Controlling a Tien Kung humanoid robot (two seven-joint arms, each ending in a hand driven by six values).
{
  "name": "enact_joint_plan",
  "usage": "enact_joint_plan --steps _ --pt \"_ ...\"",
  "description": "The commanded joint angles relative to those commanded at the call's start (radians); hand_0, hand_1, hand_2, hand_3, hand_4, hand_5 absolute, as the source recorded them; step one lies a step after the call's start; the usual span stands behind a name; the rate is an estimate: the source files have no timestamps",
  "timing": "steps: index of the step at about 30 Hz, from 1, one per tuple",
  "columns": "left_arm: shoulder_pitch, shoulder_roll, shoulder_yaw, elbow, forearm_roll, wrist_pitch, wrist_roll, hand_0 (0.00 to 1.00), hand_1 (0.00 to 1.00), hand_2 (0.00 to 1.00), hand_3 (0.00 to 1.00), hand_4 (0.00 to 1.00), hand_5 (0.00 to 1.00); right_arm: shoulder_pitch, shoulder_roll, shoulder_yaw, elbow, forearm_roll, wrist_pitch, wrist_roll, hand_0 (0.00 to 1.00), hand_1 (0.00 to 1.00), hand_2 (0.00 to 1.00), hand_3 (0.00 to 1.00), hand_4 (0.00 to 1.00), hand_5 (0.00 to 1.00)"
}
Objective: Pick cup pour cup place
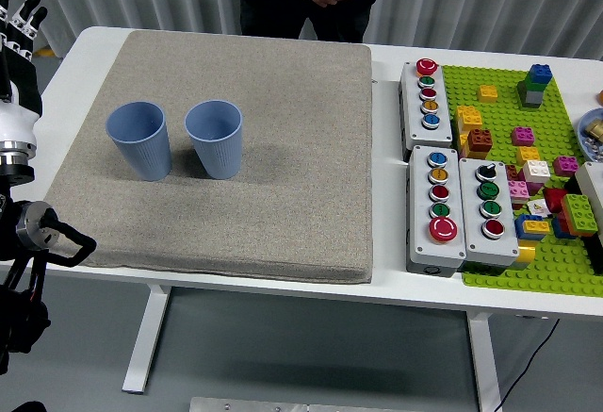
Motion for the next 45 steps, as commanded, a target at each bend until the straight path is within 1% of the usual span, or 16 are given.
enact_joint_plan --steps 26,45 --pt "0.011 -0.006 -0.008 -0.016 0.028 0.012 0.009 0.834 0.83 0.952 0.969 0.97 0.848 0.002 -0.003 -0.01 0.0 0.002 0.001 0.0 0.679 0.675 0.686 0.644 0.437 0.174" --pt "0.037 -0.008 -0.005 -0.021 0.059 0.02 0.02 0.832 0.827 0.948 0.966 0.97 0.822 -0.006 -0.002 -0.012 0.0 -0.006 0.003 -0.005 0.68 0.674 0.687 0.643 0.432 0.167"
